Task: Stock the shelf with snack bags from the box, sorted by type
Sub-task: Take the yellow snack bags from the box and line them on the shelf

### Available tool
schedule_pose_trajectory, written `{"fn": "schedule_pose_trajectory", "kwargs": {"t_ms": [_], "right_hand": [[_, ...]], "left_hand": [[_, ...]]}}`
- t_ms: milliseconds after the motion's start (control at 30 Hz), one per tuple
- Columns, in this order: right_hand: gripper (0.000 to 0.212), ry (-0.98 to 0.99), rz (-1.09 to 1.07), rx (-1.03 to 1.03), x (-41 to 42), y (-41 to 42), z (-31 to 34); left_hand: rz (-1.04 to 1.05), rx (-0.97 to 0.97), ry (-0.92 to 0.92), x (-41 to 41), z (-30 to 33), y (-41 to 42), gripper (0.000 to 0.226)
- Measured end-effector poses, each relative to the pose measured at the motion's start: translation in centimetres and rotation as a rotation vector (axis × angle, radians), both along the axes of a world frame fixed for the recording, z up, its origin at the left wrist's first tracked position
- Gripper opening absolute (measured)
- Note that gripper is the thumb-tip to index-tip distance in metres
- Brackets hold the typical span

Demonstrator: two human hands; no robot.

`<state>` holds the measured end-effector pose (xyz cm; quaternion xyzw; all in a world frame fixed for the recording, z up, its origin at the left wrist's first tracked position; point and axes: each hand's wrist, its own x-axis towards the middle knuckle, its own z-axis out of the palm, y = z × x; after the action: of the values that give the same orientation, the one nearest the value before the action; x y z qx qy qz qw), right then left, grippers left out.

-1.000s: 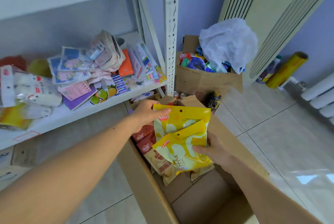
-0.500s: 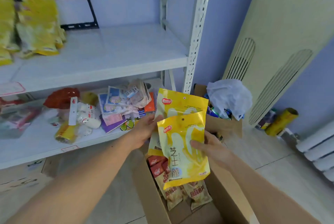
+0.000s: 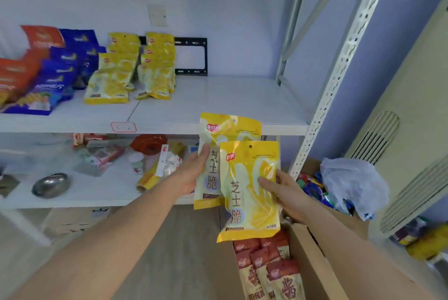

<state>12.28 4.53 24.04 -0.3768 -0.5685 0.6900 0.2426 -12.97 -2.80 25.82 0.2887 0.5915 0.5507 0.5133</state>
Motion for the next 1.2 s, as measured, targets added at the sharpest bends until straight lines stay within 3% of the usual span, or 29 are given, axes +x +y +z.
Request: {"fn": "schedule_pose_trajectory", "kwargs": {"t_ms": [67,133,267,367,533,800,1200], "right_hand": [[0.06,0.015,-0.013,0.009,-2.8,0.1,0.5],[0.046,0.016,-0.025,0.013,-6.1,0.2,1.1],[0.042,-0.018,0.001,0.053,-13.9,0.3,2.6],[0.051,-0.034,0.004,0.07,-20.5,0.5,3.4],[0.034,-0.011,0.01,0.062,-31.6,0.8,4.5],[0.028,0.024,-0.001,0.017,-43.9,2.0,6.2],[0.033,-0.058,-0.105,0.086,-51.6,13.4,6.8]], "left_hand": [[0.049,-0.029,0.016,-2.7,1.0,-0.9,0.112],[0.074,0.01,0.039,-6.5,0.2,-0.8,0.12],[0.058,0.077,0.099,-12.2,3.1,-3.0,0.081],[0.033,0.13,0.083,-17.4,4.4,-3.9,0.073],[0.11,0.171,0.106,-27.3,5.8,-4.3,0.037],[0.221,0.191,0.143,-38.7,6.4,-2.8,0.028],[0.4,0.135,0.239,-48.2,3.8,9.1,0.038]]}}
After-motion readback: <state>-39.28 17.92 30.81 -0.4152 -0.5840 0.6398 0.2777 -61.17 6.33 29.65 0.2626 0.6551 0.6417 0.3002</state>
